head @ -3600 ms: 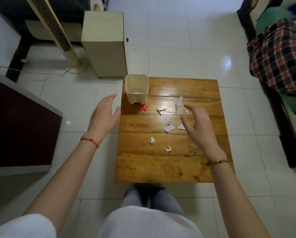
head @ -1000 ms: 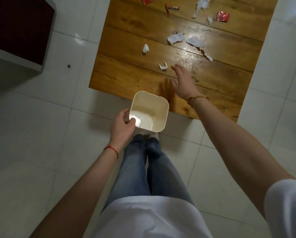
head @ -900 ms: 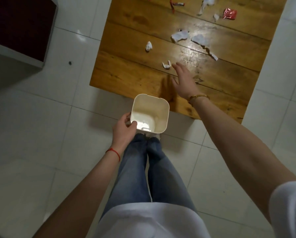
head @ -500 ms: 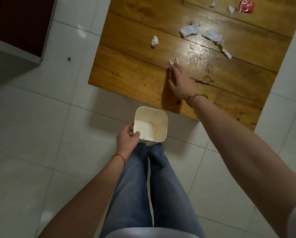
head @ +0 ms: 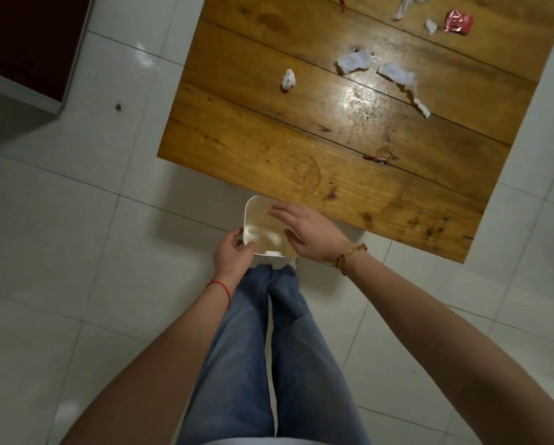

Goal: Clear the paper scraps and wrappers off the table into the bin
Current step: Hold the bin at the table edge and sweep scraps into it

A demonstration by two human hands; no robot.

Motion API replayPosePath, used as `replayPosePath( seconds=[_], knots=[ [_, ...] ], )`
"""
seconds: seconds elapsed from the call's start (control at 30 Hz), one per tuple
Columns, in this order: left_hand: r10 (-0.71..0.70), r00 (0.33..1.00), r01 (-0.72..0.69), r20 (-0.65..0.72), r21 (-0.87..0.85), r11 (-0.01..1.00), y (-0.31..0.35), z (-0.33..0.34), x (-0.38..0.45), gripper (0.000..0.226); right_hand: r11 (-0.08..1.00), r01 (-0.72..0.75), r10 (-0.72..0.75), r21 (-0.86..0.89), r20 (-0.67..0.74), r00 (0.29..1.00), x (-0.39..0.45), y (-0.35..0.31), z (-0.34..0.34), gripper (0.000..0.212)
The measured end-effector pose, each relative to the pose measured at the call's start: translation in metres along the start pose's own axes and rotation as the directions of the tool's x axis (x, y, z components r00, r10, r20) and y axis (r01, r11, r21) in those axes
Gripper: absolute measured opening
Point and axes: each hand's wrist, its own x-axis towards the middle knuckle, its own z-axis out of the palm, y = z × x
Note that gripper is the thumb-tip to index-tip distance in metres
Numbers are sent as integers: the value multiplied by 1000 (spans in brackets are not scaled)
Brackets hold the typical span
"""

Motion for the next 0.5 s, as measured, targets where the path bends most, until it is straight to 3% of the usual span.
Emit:
replayPosePath(
  seconds=[0.2, 0.3, 0.5],
  knots=[
    [6, 999, -7, 33, 11, 1000, -5, -5, 9, 52, 977, -212, 213, 33, -252, 944, 52, 32, -45, 49],
    [7, 999, -7, 35, -4, 1000, -4, -7, 14, 52, 951, -310, 302, 12, -262, 917, 93, 54, -76, 57],
    [2, 999, 0, 42, -26, 1000, 1, -11, 22, 50, 933, -360, 352, -5, -194, 916, 154, 77, -108, 65]
  ],
)
